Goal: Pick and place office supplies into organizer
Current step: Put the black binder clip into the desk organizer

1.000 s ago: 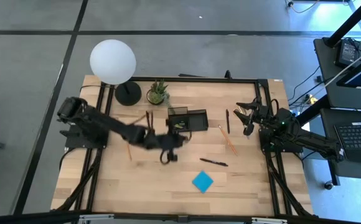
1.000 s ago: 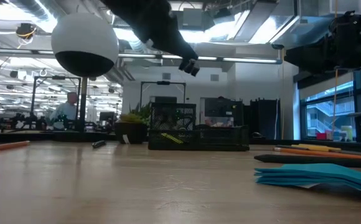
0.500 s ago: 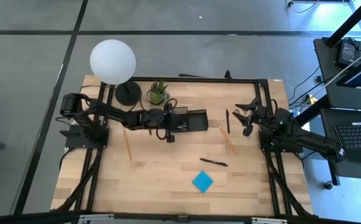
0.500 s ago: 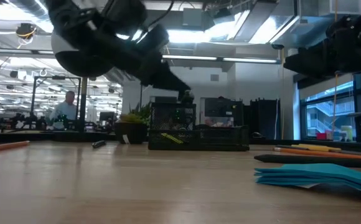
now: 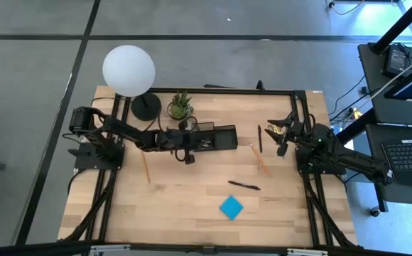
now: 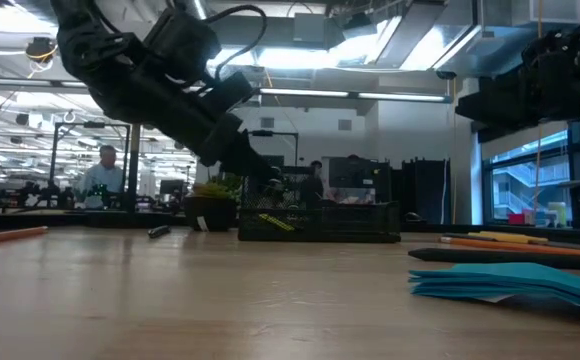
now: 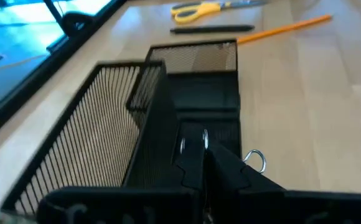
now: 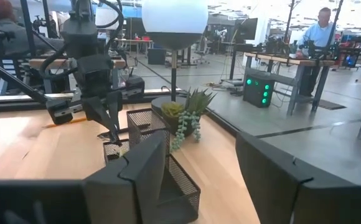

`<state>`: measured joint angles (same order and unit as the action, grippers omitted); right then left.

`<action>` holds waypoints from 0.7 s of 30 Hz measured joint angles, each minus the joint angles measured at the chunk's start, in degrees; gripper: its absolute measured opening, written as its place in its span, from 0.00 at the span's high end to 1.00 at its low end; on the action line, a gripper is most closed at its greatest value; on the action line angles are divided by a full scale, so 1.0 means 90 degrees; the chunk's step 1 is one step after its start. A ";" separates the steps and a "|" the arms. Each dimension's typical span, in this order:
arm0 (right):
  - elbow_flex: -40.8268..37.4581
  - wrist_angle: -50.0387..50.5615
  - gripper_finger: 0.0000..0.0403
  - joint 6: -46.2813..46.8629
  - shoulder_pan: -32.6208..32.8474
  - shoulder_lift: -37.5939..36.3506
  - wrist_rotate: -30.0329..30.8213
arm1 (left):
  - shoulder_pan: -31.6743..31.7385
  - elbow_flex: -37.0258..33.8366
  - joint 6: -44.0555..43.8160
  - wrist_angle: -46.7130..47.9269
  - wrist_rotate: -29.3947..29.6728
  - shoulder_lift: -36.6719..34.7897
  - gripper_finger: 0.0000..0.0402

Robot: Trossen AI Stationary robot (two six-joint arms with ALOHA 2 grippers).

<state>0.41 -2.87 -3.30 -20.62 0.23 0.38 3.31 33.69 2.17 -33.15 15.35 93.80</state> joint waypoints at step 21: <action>0.0000 -0.0127 0.50 -0.0188 0.0000 0.0000 0.0002 | 0.0000 -0.0047 -0.0136 0.0028 0.0032 0.0304 0.99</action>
<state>0.40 -4.01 -4.99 -20.62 0.23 0.40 3.31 33.27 0.95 -32.89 15.64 96.53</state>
